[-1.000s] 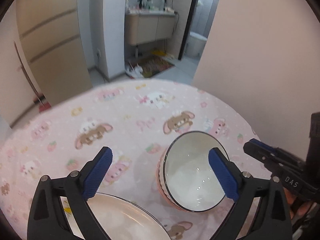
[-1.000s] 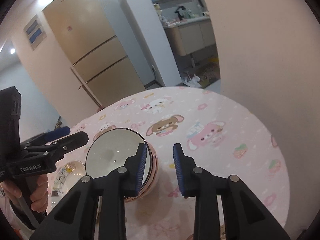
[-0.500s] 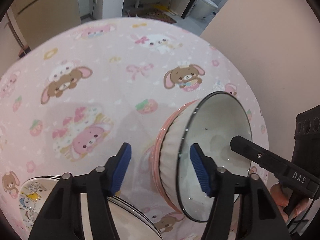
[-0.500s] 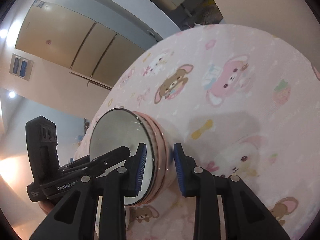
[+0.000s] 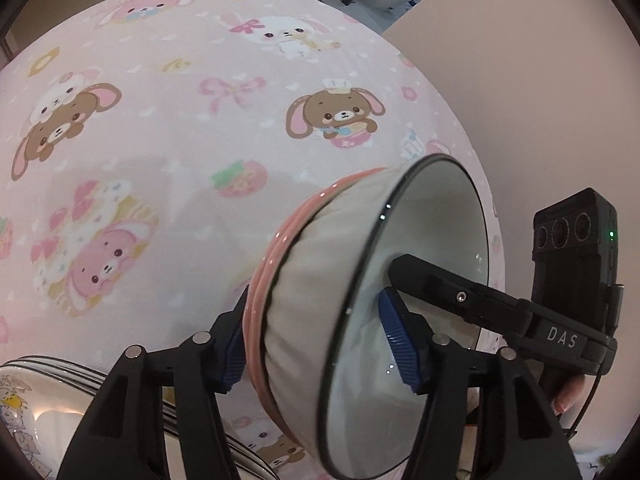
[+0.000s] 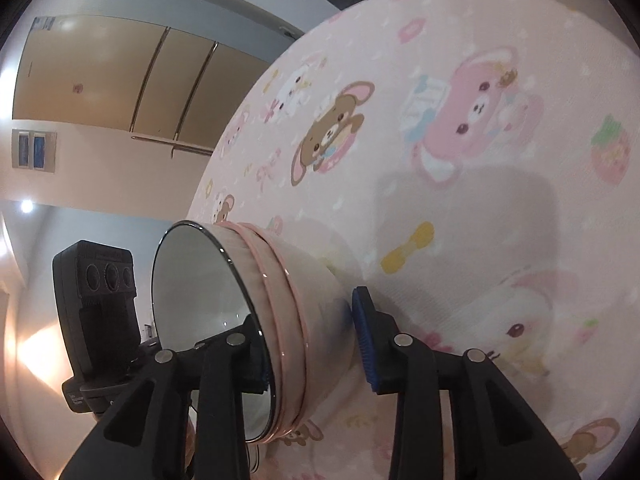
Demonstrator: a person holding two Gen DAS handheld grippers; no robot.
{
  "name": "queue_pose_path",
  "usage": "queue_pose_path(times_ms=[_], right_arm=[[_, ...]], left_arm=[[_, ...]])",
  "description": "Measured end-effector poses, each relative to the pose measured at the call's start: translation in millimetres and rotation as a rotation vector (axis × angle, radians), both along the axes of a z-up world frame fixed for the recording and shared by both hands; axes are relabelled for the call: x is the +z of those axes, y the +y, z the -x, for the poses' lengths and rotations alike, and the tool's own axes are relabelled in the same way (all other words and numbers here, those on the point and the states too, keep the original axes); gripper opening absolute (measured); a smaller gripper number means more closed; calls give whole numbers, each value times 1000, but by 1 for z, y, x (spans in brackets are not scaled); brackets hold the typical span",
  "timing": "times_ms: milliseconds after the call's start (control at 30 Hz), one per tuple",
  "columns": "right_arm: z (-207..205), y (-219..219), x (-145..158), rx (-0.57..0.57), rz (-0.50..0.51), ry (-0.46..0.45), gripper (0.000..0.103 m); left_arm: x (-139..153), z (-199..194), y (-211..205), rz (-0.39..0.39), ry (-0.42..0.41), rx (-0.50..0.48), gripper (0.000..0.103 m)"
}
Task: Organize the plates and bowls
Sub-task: 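Clamp the stacked bowls' rim with the left gripper while the right gripper clamps it, then lift the bowl stack with both grippers and carry it over the plate stack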
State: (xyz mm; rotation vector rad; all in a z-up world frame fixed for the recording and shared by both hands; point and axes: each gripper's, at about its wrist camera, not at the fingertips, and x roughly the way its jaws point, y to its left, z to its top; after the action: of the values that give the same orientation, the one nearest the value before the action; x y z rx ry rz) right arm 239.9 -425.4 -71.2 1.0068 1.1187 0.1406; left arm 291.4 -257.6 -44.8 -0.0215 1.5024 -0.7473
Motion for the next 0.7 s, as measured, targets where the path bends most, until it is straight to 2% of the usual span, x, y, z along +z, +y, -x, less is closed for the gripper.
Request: queue_pose_path(times_ms=[167,467,700], right_arm=[[-3,-3,-12,-25,-100,33,42],[-2,1,-8,-35,-95,52,42],[10,-3,19,-33,-77,-9,42]], left_arm=[[3,1,3,-1,-8,17,55],[21,10,12,-26,-61,49,50],[47,16,18,15,-109,49,50]])
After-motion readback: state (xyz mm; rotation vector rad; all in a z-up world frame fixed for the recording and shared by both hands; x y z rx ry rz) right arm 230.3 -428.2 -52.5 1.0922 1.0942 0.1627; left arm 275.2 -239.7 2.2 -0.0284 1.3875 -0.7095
